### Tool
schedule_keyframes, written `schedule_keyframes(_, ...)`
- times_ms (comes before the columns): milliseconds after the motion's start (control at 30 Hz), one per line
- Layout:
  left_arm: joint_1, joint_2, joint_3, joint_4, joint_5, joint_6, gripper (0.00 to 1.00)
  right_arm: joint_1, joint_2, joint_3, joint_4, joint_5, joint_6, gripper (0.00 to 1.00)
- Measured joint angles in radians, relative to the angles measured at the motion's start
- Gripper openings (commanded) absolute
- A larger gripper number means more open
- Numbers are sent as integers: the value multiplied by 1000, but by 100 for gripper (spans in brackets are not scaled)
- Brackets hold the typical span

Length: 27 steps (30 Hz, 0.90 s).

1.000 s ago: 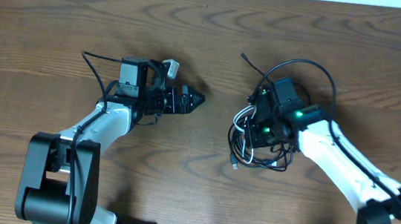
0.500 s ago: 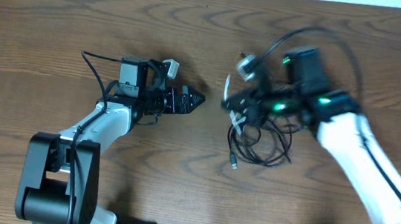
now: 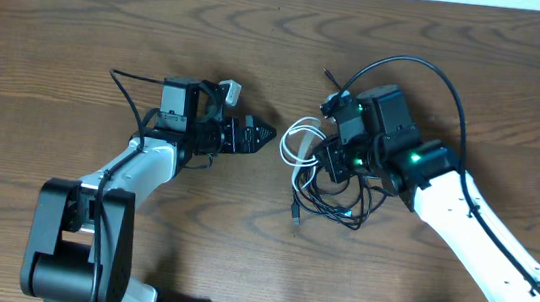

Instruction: Untangle cables

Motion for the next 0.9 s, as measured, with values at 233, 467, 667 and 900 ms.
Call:
schedule_keyframes(233, 0, 0, 0, 0, 0, 0, 99, 9, -13, 1, -33, 5, -27, 62)
schedule_keyframes(467, 0, 0, 0, 0, 0, 0, 99, 10, -10, 1, -106, 63, -47, 39)
schedule_keyframes(667, 0, 0, 0, 0, 0, 0, 99, 10, 102, 2, -55, 124, 86, 36)
schedule_keyframes(900, 0, 0, 0, 0, 0, 0, 99, -1, 256, 2, 56, 67, 250, 43)
